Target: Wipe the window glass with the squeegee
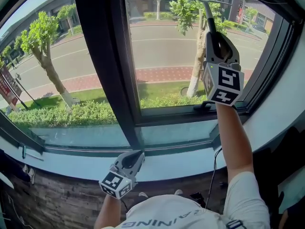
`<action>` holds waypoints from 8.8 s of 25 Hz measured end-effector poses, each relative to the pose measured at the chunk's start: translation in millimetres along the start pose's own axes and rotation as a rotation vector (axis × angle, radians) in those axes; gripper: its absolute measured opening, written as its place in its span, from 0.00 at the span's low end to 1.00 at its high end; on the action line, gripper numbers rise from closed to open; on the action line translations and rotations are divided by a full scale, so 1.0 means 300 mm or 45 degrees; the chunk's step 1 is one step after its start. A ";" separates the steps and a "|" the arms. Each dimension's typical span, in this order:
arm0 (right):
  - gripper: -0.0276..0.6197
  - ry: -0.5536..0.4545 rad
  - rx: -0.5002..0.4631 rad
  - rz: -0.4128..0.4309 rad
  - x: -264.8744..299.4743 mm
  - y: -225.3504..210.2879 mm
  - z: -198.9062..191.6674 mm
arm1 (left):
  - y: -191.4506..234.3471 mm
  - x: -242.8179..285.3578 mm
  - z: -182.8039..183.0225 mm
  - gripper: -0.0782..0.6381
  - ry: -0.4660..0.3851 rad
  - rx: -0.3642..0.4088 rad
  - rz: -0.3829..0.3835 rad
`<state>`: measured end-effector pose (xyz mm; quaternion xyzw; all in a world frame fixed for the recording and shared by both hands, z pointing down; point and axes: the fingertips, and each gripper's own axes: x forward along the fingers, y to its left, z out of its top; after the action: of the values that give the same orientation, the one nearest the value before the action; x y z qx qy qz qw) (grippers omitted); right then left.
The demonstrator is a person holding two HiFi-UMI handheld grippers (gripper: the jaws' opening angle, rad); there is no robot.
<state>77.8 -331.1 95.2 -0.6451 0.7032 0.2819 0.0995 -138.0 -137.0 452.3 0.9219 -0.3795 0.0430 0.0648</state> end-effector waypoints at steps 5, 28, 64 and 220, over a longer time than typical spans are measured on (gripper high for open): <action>0.19 0.032 -0.010 0.003 -0.052 0.021 -0.069 | -0.007 -0.002 0.002 0.13 0.004 0.000 -0.004; 0.19 0.249 0.032 0.040 -0.265 0.108 -0.350 | -0.047 -0.022 -0.008 0.13 0.019 0.003 -0.020; 0.19 0.679 0.080 0.114 -0.627 0.220 -0.893 | -0.083 -0.019 -0.037 0.13 0.066 -0.013 -0.018; 0.19 0.165 0.000 0.014 -0.180 0.506 -0.187 | 0.294 -0.283 -0.067 0.13 0.033 -0.036 -0.022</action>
<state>-48.1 -313.3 209.1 -0.6583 0.7116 0.2401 0.0521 -260.9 -137.1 468.8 0.9235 -0.3713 0.0491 0.0832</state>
